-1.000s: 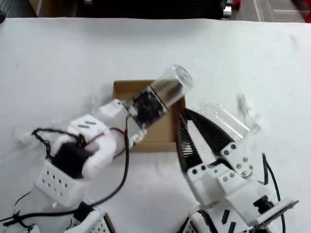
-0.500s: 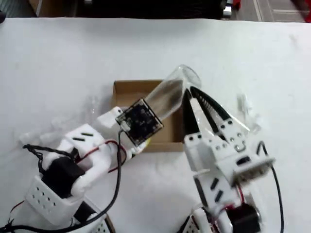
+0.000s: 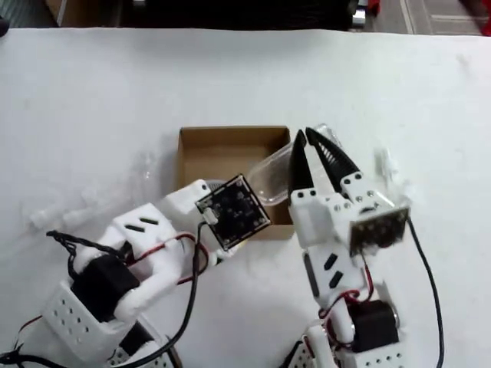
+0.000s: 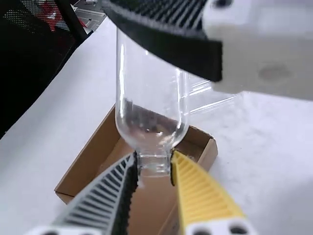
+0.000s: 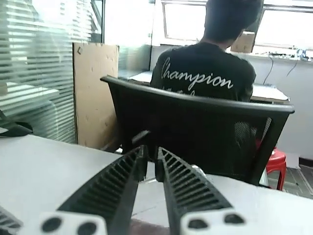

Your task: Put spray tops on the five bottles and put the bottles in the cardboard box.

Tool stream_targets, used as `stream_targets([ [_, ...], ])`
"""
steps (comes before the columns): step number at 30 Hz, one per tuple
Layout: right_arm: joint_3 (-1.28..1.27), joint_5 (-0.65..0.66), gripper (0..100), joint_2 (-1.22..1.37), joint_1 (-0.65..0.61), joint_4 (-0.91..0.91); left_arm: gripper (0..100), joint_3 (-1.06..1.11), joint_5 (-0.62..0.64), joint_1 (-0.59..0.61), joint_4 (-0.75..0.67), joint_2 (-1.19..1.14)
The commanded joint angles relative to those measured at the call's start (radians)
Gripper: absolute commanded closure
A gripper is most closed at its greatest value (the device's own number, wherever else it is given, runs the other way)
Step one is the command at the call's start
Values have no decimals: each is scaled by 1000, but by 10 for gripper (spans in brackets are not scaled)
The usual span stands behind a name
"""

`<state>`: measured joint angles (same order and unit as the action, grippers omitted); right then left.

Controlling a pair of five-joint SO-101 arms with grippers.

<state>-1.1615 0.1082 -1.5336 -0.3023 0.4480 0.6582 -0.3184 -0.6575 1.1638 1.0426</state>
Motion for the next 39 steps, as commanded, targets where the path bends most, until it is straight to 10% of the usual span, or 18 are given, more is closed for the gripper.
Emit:
stream_targets([
  [1,-15,14,982,21,21,-21,979,-94,34,-13,3,22],
  [25,-137,11,982,21,-156,-19,979,-221,75,-10,-92,13],
  [39,-298,3,982,-67,140,-38,980,51,81,390,-526,-120],
])
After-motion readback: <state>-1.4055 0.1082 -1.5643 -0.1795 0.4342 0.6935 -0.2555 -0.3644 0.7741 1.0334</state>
